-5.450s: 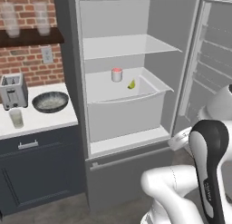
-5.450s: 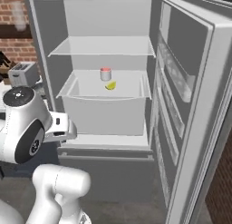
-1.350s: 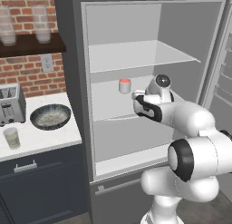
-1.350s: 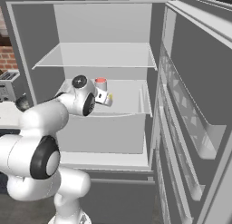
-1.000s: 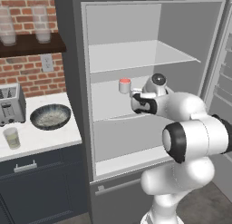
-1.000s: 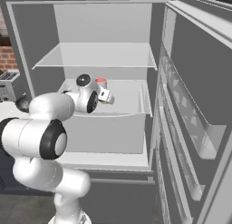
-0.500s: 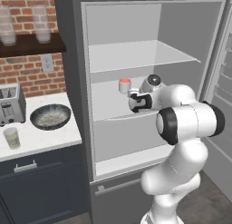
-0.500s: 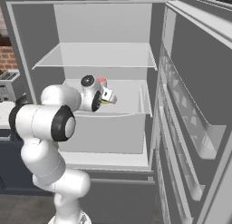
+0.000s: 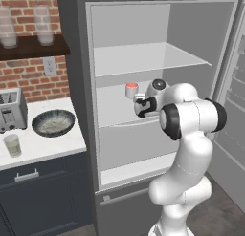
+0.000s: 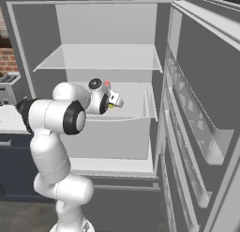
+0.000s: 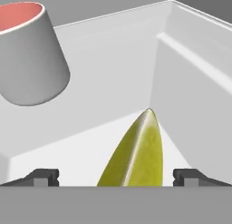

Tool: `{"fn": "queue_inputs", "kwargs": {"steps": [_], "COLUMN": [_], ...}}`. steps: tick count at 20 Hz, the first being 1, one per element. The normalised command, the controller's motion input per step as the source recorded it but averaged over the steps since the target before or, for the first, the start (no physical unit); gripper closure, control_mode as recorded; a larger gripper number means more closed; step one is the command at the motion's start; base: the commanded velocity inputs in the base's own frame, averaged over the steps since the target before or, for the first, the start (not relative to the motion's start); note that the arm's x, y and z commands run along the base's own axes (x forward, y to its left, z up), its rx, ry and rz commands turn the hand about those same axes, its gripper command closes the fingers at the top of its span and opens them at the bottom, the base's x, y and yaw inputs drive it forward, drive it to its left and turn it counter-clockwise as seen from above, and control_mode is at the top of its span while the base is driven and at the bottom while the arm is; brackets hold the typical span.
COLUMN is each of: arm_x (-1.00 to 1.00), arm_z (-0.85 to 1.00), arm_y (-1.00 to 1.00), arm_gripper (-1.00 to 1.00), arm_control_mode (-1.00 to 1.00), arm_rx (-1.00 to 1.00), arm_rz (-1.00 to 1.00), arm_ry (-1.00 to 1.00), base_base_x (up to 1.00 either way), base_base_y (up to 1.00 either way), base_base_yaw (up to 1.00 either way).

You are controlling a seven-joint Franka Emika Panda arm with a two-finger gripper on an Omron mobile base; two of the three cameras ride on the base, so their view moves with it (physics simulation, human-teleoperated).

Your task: Grab a lemon wedge from the fridge and one ice cube from the ice bowl, and put them in the glass of lemonade.

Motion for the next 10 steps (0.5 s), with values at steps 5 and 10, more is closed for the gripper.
{"fn": "queue_inputs", "kwargs": {"steps": [5, 10], "arm_x": [0.03, 0.09], "arm_z": [-0.49, -0.27], "arm_y": [0.00, 0.00], "arm_gripper": [1.00, 1.00], "arm_control_mode": [-1.00, -1.00], "arm_rx": [0.00, 0.00], "arm_rz": [-0.05, -0.05], "arm_ry": [0.06, 0.03], "base_base_x": [0.00, 0.00], "base_base_y": [0.00, 0.00], "base_base_yaw": [0.00, 0.00]}}
